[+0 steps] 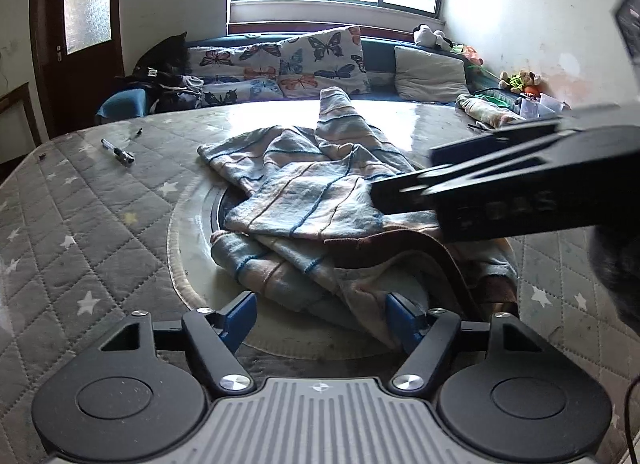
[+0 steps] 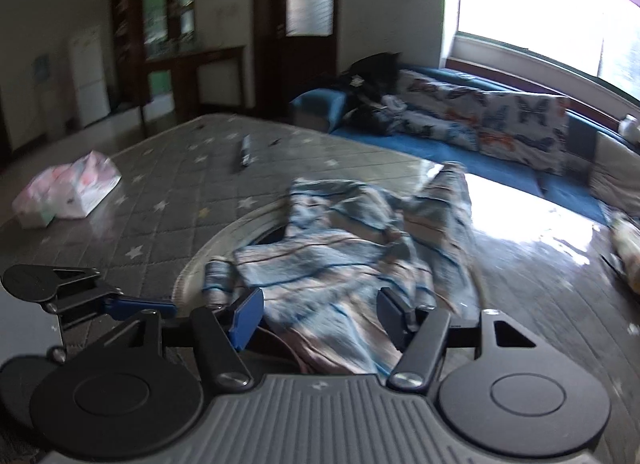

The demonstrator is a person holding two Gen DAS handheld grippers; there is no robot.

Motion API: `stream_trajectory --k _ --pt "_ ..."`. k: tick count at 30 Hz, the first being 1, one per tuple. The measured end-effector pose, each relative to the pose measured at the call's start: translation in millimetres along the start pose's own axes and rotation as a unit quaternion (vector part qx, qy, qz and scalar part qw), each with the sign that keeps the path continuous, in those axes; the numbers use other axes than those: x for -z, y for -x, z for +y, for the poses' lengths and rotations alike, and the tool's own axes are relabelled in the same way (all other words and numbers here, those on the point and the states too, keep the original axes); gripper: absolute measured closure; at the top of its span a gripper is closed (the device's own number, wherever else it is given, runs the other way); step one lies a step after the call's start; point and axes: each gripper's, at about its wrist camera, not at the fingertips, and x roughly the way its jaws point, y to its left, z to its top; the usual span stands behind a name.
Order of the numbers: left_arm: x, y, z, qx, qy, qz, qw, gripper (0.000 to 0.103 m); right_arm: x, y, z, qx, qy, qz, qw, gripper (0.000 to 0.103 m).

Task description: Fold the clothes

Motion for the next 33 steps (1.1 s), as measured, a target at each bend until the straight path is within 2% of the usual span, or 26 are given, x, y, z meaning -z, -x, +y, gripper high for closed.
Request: stream_trajectory --k 6,11,13,15,16,18,21,28,30,33 --pt "2 -4 3 0.006 -0.002 0.004 1.0000 0.029 -5 -32 19 -0.025 0.049 0.041 0.998 0.046" --pt "3 -9 7 0.005 0.001 0.009 0.9999 0.029 -4 -51 22 -0.030 0.055 0.067 0.996 0.053" --pt "3 -10 7 0.005 0.001 0.010 0.9999 0.029 -2 -54 23 -0.025 0.054 0.070 0.996 0.059" --pt "3 -10 8 0.005 0.000 0.009 0.9999 0.029 0 -54 21 -0.016 0.053 0.069 0.996 0.073" --pt "3 -10 8 0.005 0.000 0.009 0.9999 0.029 0 -54 19 -0.014 0.049 0.067 0.996 0.075" --pt "2 -9 7 0.005 0.000 0.008 1.0000 0.029 0 -52 14 -0.013 0.040 0.064 0.997 0.086" --pt "2 -8 7 0.004 0.000 0.006 1.0000 0.029 -1 -50 12 -0.013 0.037 0.060 0.997 0.092" --pt "4 -7 8 0.004 0.002 0.008 1.0000 0.029 -4 -46 12 -0.016 0.042 0.055 0.997 0.091" --pt "4 -7 8 0.003 0.002 0.009 1.0000 0.030 -5 -48 16 -0.026 0.049 0.055 0.997 0.081" --pt "5 -7 9 0.004 0.003 0.010 0.9999 0.030 -8 -51 22 -0.044 0.057 0.053 0.996 0.079"
